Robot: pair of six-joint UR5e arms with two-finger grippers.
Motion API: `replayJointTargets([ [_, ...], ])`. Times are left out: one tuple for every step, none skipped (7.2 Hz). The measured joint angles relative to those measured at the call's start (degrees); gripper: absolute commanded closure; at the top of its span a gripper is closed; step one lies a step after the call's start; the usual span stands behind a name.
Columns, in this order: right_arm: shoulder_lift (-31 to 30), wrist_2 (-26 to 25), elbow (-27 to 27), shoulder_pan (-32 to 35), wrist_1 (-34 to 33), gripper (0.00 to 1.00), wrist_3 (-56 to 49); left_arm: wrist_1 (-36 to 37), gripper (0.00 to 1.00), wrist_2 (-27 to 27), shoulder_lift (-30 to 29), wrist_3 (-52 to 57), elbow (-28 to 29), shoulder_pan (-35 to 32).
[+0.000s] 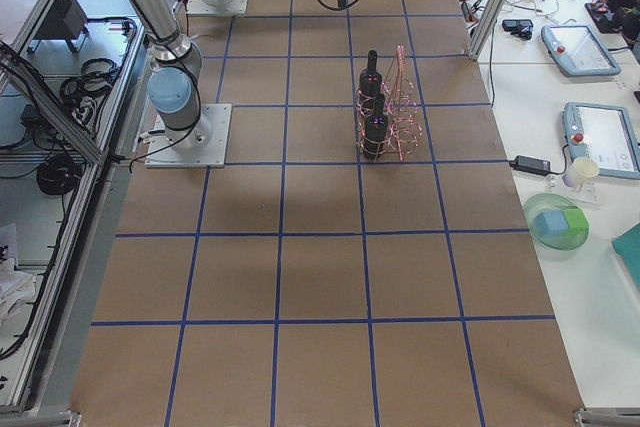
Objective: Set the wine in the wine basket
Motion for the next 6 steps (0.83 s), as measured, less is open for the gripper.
replayJointTargets([
  [0.0,0.0,0.0,0.0,0.0,0.0,0.0,0.0,0.0,0.0,0.0,0.0,0.0,0.0],
  [0.0,0.0,0.0,0.0,0.0,0.0,0.0,0.0,0.0,0.0,0.0,-0.2,-0.1,0.0],
  [0.0,0.0,0.0,0.0,0.0,0.0,0.0,0.0,0.0,0.0,0.0,-0.5,-0.1,0.0],
  [0.0,0.0,0.0,0.0,0.0,0.0,0.0,0.1,0.0,0.0,0.0,-0.6,-0.1,0.0],
  [0.0,0.0,0.0,0.0,0.0,0.0,0.0,0.0,0.0,0.1,0.0,-0.6,-0.1,-0.1],
  [0.0,0.0,0.0,0.0,0.0,0.0,0.0,0.0,0.0,0.1,0.2,-0.7,-0.1,-0.1],
])
